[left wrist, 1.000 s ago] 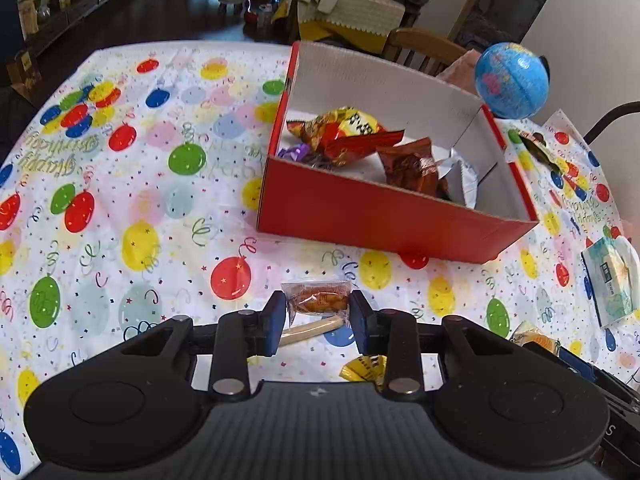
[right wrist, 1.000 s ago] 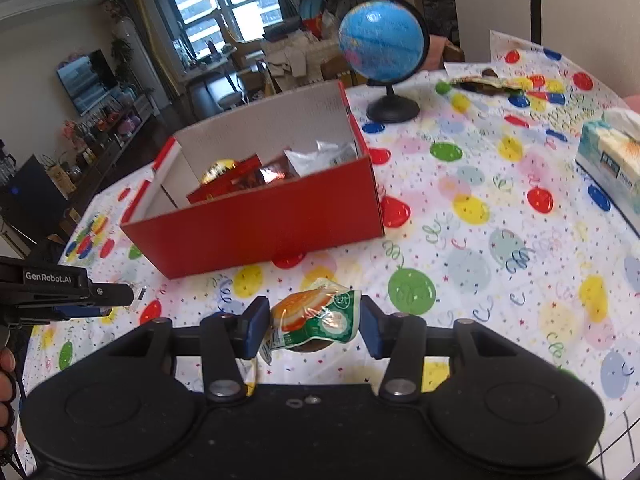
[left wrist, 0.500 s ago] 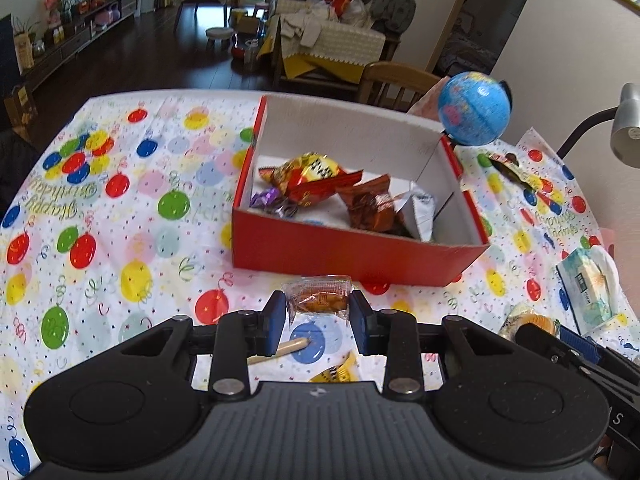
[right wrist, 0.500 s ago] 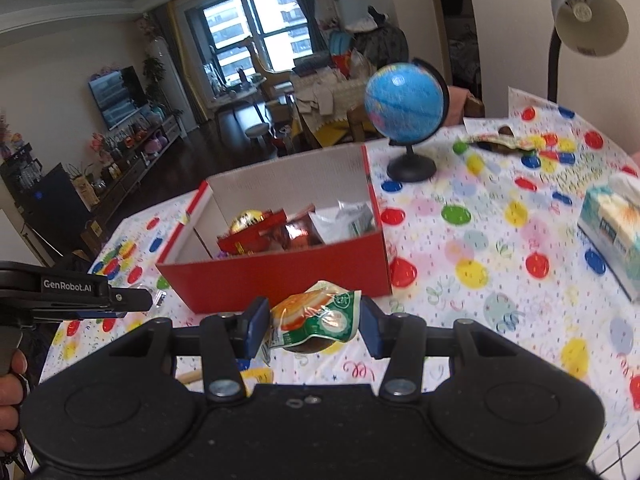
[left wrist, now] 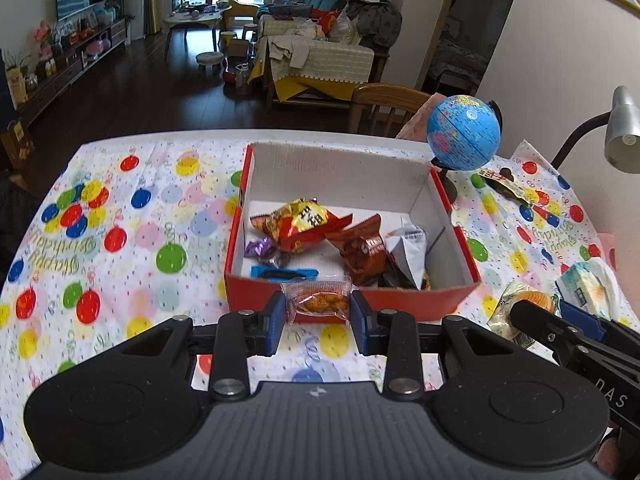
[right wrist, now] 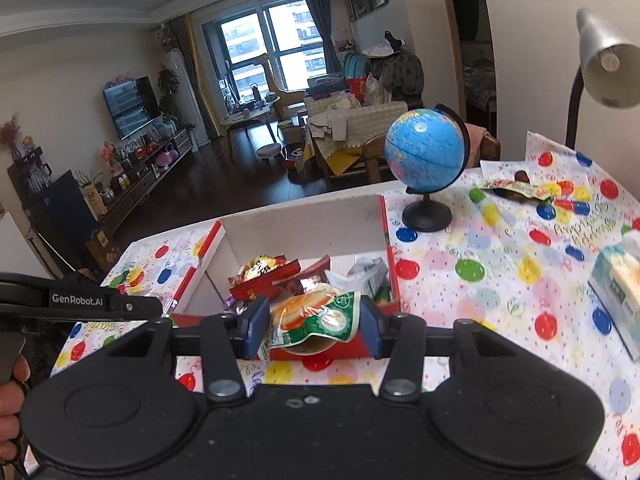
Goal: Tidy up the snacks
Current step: 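Lift both packets and carry them over the red box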
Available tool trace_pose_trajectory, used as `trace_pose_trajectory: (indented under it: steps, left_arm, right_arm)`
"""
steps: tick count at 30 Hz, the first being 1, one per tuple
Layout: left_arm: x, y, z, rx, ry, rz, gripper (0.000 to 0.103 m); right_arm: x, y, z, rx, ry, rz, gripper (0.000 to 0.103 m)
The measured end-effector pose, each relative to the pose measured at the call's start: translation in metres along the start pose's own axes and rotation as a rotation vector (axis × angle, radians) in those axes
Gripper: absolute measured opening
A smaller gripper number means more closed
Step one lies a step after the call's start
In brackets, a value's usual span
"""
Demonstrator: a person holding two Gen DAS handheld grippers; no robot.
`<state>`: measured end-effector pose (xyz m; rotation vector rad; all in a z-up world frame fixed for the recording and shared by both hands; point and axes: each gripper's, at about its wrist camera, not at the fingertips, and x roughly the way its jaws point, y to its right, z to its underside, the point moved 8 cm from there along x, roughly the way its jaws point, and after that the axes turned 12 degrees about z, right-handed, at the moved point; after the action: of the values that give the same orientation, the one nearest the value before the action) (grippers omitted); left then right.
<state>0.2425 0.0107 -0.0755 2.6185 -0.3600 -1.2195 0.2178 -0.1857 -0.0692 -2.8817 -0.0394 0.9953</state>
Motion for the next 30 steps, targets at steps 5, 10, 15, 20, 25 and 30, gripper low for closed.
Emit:
trace_pose_trajectory:
  steps: [5, 10, 15, 20, 25, 30]
  left_arm:
    - [0.019, -0.006, -0.019, 0.026, -0.018, -0.001, 0.034]
    - [0.045, -0.016, -0.033, 0.044, -0.046, -0.009, 0.034]
    - [0.074, -0.028, -0.042, 0.046, -0.084, -0.010, 0.034]
    - [0.104, -0.039, -0.044, 0.053, -0.126, -0.028, 0.034]
    - [0.131, -0.046, -0.038, 0.058, -0.189, -0.026, 0.034]
    - [0.155, -0.047, -0.031, 0.073, -0.245, -0.026, 0.034]
  right_arm:
    - [0.020, -0.009, -0.010, -0.019, -0.011, 0.018, 0.046]
    - [0.048, -0.017, -0.019, -0.026, -0.035, 0.048, 0.046]
    - [0.077, -0.023, -0.025, -0.042, -0.057, 0.073, 0.014]
    - [0.106, -0.031, -0.021, -0.078, -0.098, 0.093, 0.016]
    - [0.126, -0.031, -0.011, -0.070, -0.152, 0.102, 0.018]
    - [0.133, -0.029, 0.001, -0.065, -0.194, 0.104, 0.022]
